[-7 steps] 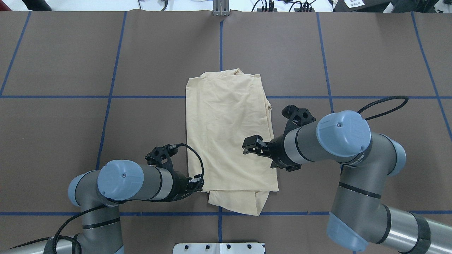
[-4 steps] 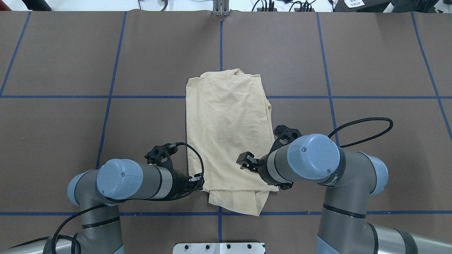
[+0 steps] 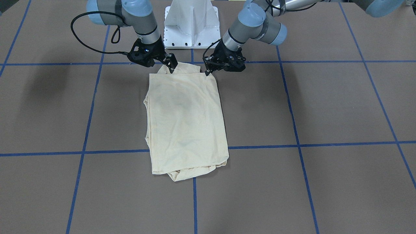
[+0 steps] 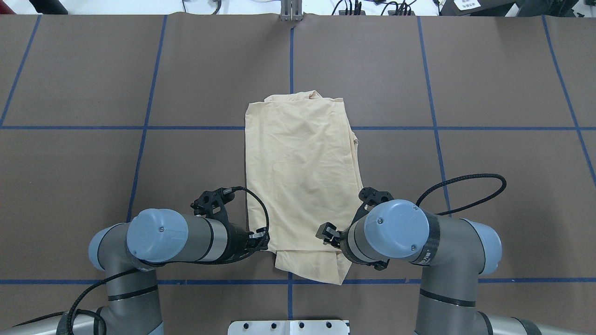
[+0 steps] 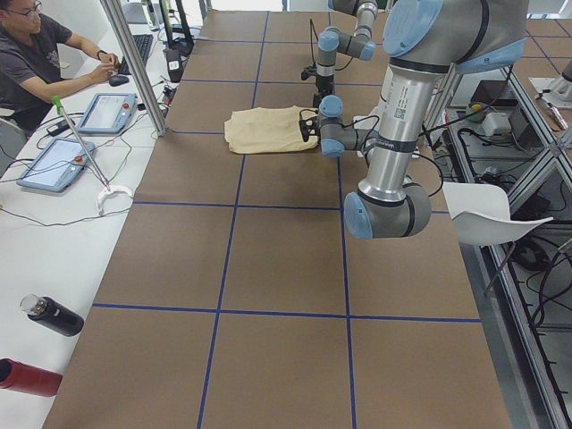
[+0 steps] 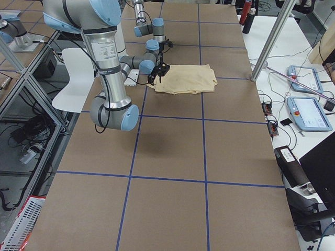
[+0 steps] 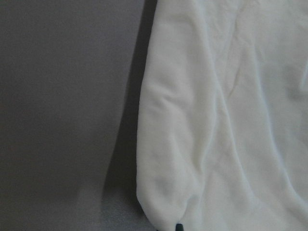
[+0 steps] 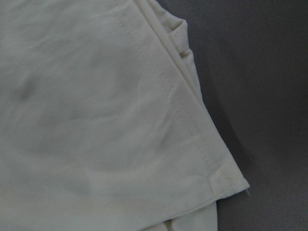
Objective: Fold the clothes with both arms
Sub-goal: 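Move the right gripper to the other hem corner nearest the robot, then grasp the hem corners with both grippers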
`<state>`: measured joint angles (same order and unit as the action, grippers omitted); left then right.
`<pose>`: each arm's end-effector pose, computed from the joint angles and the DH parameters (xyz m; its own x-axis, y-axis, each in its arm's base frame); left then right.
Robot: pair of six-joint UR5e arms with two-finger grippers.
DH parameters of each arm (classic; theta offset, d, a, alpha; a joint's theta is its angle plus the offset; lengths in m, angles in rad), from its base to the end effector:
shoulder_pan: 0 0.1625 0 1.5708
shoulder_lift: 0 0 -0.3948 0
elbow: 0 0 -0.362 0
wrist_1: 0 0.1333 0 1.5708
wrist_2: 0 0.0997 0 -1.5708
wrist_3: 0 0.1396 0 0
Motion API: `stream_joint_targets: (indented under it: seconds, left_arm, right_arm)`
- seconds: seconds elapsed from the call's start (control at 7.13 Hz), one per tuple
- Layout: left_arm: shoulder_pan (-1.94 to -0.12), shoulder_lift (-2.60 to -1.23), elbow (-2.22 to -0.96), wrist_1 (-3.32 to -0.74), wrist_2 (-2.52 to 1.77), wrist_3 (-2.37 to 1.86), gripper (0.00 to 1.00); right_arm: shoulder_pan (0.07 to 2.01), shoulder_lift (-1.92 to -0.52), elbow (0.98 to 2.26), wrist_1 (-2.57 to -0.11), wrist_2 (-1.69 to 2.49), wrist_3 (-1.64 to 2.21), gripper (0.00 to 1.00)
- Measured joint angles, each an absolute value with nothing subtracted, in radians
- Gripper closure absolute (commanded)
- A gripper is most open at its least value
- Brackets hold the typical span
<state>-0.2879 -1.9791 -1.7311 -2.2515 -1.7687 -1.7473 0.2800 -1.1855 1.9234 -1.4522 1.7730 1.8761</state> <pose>0.5675 -0.2784 0.2786 0.2808 -0.2627 -0.9231 0.1512 0.9619 -0.2277 -0.5330 -0.2628 0.2991 0.5629 0.4683 0.6811 -0.3084 0.8835 -0.3526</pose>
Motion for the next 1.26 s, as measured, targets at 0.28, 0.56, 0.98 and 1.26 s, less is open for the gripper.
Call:
stream_joint_targets:
  seconds: [0.28, 0.56, 0.98, 1.26]
  left_arm:
    - [-0.288, -1.983, -1.732, -2.251, -1.769, -1.747, 1.00]
    - [-0.288, -1.984, -1.732, -2.250, -1.769, -1.747, 1.00]
    - [-0.288, -1.984, -1.732, -2.250, -1.769, -1.747, 1.00]
    - [-0.288, -1.984, -1.730, -2.250, -1.769, -1.747, 1.00]
  right_arm:
    - [0.262, -1.182, 1.899, -1.454, 1.769, 1.876, 0.01]
    - [0.258, -1.178, 1.887, -1.454, 1.766, 1.876, 0.02]
    - [0.262, -1.173, 1.880, -1.454, 1.765, 1.876, 0.02]
    - [0.274, -1.145, 1.856, -1.454, 1.763, 1.906, 0.01]
